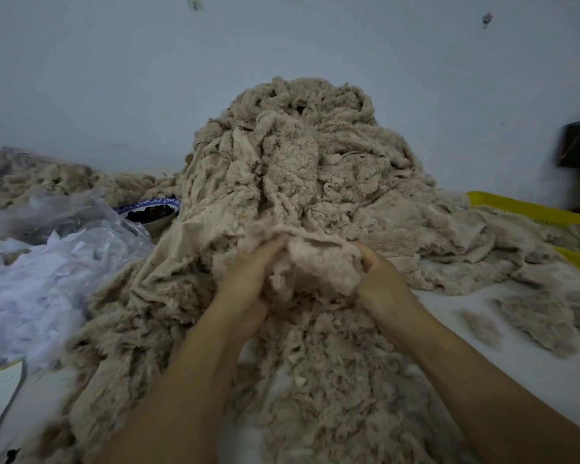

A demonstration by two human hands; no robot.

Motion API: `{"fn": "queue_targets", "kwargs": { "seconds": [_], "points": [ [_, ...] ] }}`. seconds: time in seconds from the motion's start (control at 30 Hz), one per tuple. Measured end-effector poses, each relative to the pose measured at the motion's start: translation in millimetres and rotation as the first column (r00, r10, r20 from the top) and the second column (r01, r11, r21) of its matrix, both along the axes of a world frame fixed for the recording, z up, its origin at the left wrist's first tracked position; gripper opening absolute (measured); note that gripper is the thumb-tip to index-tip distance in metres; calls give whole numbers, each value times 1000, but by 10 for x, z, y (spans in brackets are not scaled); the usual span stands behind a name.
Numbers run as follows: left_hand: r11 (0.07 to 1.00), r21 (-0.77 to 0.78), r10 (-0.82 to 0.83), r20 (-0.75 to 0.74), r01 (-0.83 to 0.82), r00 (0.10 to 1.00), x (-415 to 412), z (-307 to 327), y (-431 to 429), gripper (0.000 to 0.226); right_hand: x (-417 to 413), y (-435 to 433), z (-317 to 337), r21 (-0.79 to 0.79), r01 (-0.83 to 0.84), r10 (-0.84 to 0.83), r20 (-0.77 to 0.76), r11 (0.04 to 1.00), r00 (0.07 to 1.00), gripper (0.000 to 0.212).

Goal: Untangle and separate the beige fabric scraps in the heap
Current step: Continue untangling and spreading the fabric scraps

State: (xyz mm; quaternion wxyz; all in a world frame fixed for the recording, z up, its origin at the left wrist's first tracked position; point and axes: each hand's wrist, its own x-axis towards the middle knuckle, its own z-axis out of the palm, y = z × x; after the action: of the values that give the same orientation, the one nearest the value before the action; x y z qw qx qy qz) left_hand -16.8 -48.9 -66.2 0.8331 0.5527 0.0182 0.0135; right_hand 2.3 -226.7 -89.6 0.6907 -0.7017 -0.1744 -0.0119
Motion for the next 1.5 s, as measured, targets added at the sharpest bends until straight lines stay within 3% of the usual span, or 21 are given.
{"fn": "queue_targets", "kwargs": {
  "seconds": [0.07,0.13,0.27,0.37,0.53,0.63,0.73,0.83,0.9,0.93,1.0,1.03,1.07,1.1,1.17,1.23,1.27,1.3,1.4,1.47,1.5],
  "points": [
    [972,-229,-45,-5,43,999,24,3,85,17,11,-3,-34,-101,22,-24,-17,995,1000,23],
    [928,-365,-93,-23,78,995,22,-6,116,17,12,-1,-44,-90,35,-39,-38,995,999,20],
    [896,-440,-76,-23,58,997,18,-10,116,9,2,0,-6,60,42,-39,-47,997,998,37],
    [888,-450,-111,-14,93,994,21,-17,106,15,-15,13,34,189,-7,23,-82,982,996,38],
    [952,-299,-73,9,72,997,29,-21,60,16,-38,2,16,89,9,-8,-12,996,1000,32],
    [997,-19,-72,78,74,994,-13,-53,-51,29,-99,118,-32,-103,-86,92,58,991,994,30],
    [953,290,-108,62,86,992,-56,-81,-269,47,-117,225,-86,-243,-87,116,107,966,987,16],
    [956,260,-172,112,138,979,-21,-96,-359,42,-106,154,-146,-238,-54,65,41,970,997,24],
    [979,191,-100,144,72,985,-1,-95,-293,37,-52,86,-92,-86,-49,46,-46,995,998,18],
    [976,216,-61,162,25,985,12,-115,-252,40,-7,20,-32,95,-10,16,-67,995,998,20],
    [934,354,-15,176,-49,984,33,-184,-181,49,103,-189,122,563,48,24,-120,825,992,27],
    [893,446,-20,171,-59,985,27,-221,-167,48,154,-288,157,696,76,33,-141,714,989,36],
    [837,545,-45,155,-48,987,19,-251,-170,43,199,-367,125,717,125,16,-187,686,982,48],
    [771,637,-88,134,-18,987,18,-268,-177,34,196,-379,84,627,182,-27,-248,758,968,52],
    [591,805,-198,99,38,975,50,-339,-181,29,218,-280,-90,239,254,-182,-288,937,940,39],
    [344,939,-275,73,28,959,102,-423,-178,39,202,-172,-197,-143,261,-277,-107,955,955,20],
    [263,965,-269,64,10,961,125,-442,-168,35,196,-123,-212,-284,238,-242,21,929,970,18],
    [251,968,-225,69,-11,972,136,-446,-154,25,192,-88,-234,-414,182,-151,107,892,983,19],
    [413,905,-40,124,-97,991,152,-419,-108,10,151,-2,-320,-701,52,82,156,711,984,32],
    [580,805,21,135,-122,991,153,-396,-114,15,118,31,-339,-731,82,98,201,677,975,8],
    [657,743,29,144,-127,989,133,-371,-125,20,115,36,-327,-705,122,84,251,699,964,20]
  ]
}}
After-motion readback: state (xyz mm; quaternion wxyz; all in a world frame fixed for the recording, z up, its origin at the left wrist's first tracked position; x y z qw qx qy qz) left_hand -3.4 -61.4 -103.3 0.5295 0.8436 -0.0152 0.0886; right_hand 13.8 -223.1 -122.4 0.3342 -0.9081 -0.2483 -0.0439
